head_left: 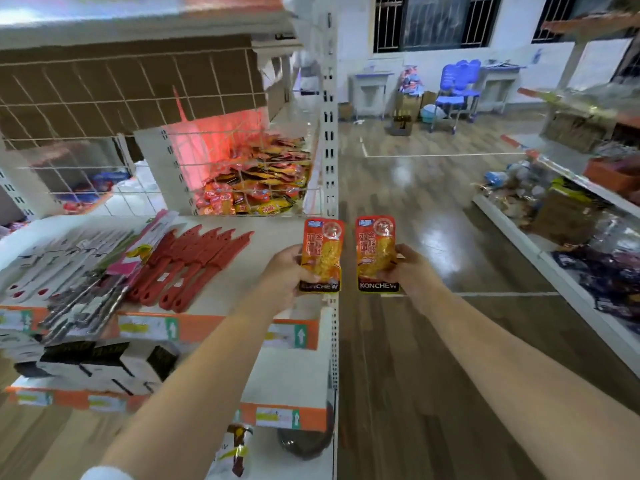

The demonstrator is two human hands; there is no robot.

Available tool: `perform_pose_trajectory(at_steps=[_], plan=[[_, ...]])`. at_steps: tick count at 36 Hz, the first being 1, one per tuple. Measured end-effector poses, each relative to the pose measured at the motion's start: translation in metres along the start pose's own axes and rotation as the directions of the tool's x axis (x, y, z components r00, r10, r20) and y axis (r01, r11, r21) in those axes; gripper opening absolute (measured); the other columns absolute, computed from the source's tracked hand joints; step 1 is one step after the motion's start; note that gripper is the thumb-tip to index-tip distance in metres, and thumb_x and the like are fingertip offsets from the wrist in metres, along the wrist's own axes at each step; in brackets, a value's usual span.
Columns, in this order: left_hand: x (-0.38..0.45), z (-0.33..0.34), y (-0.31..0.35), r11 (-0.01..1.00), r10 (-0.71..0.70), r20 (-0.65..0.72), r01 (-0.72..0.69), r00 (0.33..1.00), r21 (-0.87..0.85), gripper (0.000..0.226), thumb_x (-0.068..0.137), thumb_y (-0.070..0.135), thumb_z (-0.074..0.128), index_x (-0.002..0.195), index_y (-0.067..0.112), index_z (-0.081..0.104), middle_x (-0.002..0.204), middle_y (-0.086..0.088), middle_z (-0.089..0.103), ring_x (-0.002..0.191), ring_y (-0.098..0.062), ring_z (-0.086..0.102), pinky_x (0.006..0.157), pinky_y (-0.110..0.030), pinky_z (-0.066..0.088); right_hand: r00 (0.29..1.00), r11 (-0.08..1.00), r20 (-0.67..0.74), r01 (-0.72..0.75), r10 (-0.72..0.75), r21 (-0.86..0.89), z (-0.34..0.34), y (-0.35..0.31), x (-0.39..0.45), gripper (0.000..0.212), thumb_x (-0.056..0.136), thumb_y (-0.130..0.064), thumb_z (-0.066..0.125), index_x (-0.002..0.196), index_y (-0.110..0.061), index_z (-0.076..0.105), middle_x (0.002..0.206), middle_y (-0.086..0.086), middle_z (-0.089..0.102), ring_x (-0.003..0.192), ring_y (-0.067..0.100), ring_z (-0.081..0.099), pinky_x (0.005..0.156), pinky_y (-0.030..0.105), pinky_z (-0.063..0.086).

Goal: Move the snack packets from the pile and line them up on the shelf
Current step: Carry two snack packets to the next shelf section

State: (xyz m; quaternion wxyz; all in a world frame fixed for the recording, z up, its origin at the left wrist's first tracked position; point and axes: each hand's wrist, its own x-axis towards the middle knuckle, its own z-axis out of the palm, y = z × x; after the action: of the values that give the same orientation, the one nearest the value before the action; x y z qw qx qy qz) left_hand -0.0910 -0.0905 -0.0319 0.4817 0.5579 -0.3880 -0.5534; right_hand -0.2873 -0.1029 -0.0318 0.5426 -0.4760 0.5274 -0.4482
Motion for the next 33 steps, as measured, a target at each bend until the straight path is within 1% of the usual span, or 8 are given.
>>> perform_pose_trajectory(at_steps=[2, 4, 8, 14, 18, 23, 27, 33], plan=[[0.005, 0.021, 0.001, 1.000, 0.026, -0.011, -0.026, 1.000, -0.008, 0.060, 0.070, -0.030, 0.048, 0.119, 0.004, 0.055, 0.089, -0.006, 0.064, 0.085, -0.024, 0.062, 0.077, -0.036, 0.053, 1.000, 0.999, 0.017, -0.007, 0.006, 0.045, -0.023, 0.000, 0.011, 0.040, 0.077, 0.026, 0.049, 0.084, -0.012, 0.056, 0.087, 0.006, 0.065, 0.072, 0.008, 0.066, 0.060, 0.018, 0.050], [0.010, 0.044, 0.003, 0.998, 0.058, -0.021, -0.058, 0.998, -0.018, 0.059, 0.070, -0.030, 0.048, 0.116, 0.006, 0.053, 0.089, -0.007, 0.063, 0.080, -0.022, 0.062, 0.071, -0.033, 0.052, 0.999, 0.999, 0.037, 0.015, -0.016, 0.039, -0.047, -0.001, 0.023, 0.040, 0.075, 0.028, 0.048, 0.101, -0.001, 0.057, 0.088, 0.007, 0.067, 0.082, 0.017, 0.066, 0.071, 0.027, 0.053], [0.019, 0.089, 0.003, 0.993, 0.106, -0.047, -0.109, 0.993, -0.053, 0.050, 0.072, -0.029, 0.049, 0.097, 0.013, 0.054, 0.088, -0.004, 0.064, 0.079, -0.020, 0.063, 0.070, -0.031, 0.052, 0.995, 0.999, 0.091, 0.044, -0.047, 0.029, -0.094, -0.012, 0.037, 0.049, 0.074, 0.030, 0.048, 0.115, 0.003, 0.052, 0.064, -0.008, 0.066, 0.053, -0.002, 0.062, 0.053, 0.015, 0.051], [0.037, 0.149, -0.003, 0.983, 0.157, -0.056, -0.161, 0.986, -0.087, 0.058, 0.071, -0.029, 0.049, 0.109, 0.015, 0.053, 0.094, -0.007, 0.064, 0.088, -0.025, 0.063, 0.081, -0.037, 0.051, 0.988, 0.998, 0.140, 0.057, -0.062, 0.039, -0.148, -0.020, 0.057, 0.050, 0.075, 0.029, 0.048, 0.115, 0.001, 0.051, 0.059, -0.013, 0.067, 0.054, -0.003, 0.062, 0.052, 0.012, 0.049], [0.057, 0.176, -0.005, 0.980, 0.177, -0.088, -0.184, 0.980, -0.079, 0.059, 0.069, -0.029, 0.051, 0.105, 0.017, 0.053, 0.089, -0.004, 0.064, 0.084, -0.021, 0.063, 0.080, -0.036, 0.052, 0.987, 0.998, 0.153, 0.050, -0.053, 0.026, -0.171, -0.022, 0.077, 0.045, 0.076, 0.026, 0.051, 0.107, -0.008, 0.051, 0.071, -0.009, 0.067, 0.063, 0.004, 0.064, 0.056, 0.016, 0.050], [0.099, 0.195, -0.004, 0.978, 0.197, -0.135, -0.204, 0.971, -0.042, 0.064, 0.067, -0.028, 0.056, 0.112, 0.017, 0.051, 0.095, -0.005, 0.065, 0.099, -0.031, 0.061, 0.092, -0.045, 0.048, 0.986, 0.999, 0.161, 0.033, -0.035, 0.017, -0.184, -0.020, 0.119, 0.045, 0.076, 0.025, 0.052, 0.106, -0.010, 0.051, 0.077, -0.007, 0.064, 0.068, 0.006, 0.061, 0.057, 0.017, 0.050], [0.143, 0.205, 0.000, 0.976, 0.216, -0.151, -0.215, 0.965, 0.022, 0.065, 0.065, -0.026, 0.059, 0.111, 0.019, 0.052, 0.097, -0.003, 0.065, 0.103, -0.031, 0.061, 0.095, -0.050, 0.047, 0.984, 0.998, 0.173, 0.048, -0.042, -0.030, -0.192, -0.018, 0.168, 0.044, 0.078, 0.022, 0.053, 0.110, -0.008, 0.052, 0.084, -0.003, 0.062, 0.077, 0.010, 0.059, 0.070, 0.025, 0.050], [0.222, 0.212, 0.017, 0.976, 0.217, -0.196, -0.212, 0.956, 0.045, 0.064, 0.067, -0.024, 0.060, 0.114, 0.019, 0.051, 0.098, -0.001, 0.065, 0.100, -0.025, 0.062, 0.092, -0.046, 0.049, 0.981, 0.988, 0.194, 0.037, -0.007, -0.151, -0.190, -0.028, 0.262, 0.043, 0.082, 0.018, 0.055, 0.117, -0.006, 0.051, 0.092, 0.003, 0.061, 0.078, 0.008, 0.059, 0.055, 0.013, 0.050]])
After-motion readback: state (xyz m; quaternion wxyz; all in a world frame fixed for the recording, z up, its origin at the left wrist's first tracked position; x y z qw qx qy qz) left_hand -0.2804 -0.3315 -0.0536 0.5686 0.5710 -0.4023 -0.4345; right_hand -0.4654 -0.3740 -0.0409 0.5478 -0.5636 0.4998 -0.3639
